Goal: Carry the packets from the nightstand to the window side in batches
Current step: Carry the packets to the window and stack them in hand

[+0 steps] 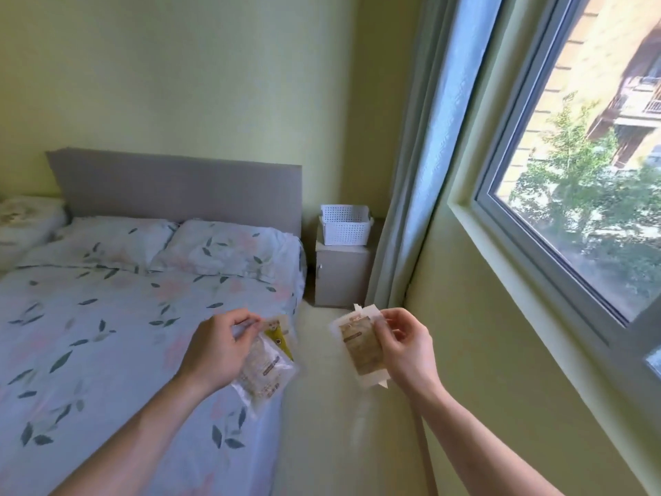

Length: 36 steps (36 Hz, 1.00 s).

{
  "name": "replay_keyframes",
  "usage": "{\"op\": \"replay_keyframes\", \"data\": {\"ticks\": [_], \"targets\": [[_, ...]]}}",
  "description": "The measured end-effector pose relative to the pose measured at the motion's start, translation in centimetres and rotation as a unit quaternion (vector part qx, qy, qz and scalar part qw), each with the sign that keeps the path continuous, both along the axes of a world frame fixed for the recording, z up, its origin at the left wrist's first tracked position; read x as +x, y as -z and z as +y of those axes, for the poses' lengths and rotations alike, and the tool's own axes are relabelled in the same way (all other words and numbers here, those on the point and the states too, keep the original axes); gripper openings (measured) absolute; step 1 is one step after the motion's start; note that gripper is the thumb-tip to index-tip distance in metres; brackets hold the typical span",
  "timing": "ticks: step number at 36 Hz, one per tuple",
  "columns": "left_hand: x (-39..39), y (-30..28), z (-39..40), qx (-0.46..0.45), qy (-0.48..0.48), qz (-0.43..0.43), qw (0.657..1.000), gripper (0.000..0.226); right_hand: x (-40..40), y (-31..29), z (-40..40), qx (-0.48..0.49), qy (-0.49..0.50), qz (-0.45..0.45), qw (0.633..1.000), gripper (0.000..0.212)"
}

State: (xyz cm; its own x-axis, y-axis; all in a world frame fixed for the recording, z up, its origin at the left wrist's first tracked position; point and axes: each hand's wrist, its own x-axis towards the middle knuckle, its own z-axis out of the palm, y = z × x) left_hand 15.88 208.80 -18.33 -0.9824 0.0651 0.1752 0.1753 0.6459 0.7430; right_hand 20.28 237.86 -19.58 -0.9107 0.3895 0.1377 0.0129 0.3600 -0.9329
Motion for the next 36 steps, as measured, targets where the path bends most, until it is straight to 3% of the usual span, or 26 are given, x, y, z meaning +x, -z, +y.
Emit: {"op": "replay_keyframes", "data": {"ticks": [13,22,36], "targets": [[-25.3,0.2,8.4,0.009,0.046,-0.044,0.998,0.014,-21.7,0.6,8.2,-0.013,0.048,-0.007,0.999,0.012],[-42.8,1.5,15.5,-0.014,0.038,-0.071,0.997,0.012,-38.9,2.3,14.4,-0.033,0.040,-0.025,0.998,0.013],[-67.5,4.7,20.3,-0.027,0.006,-0.114,0.993,0.015,-64.5,3.3,20.7,-0.023,0.011,-0.066,0.997,0.011]]}}
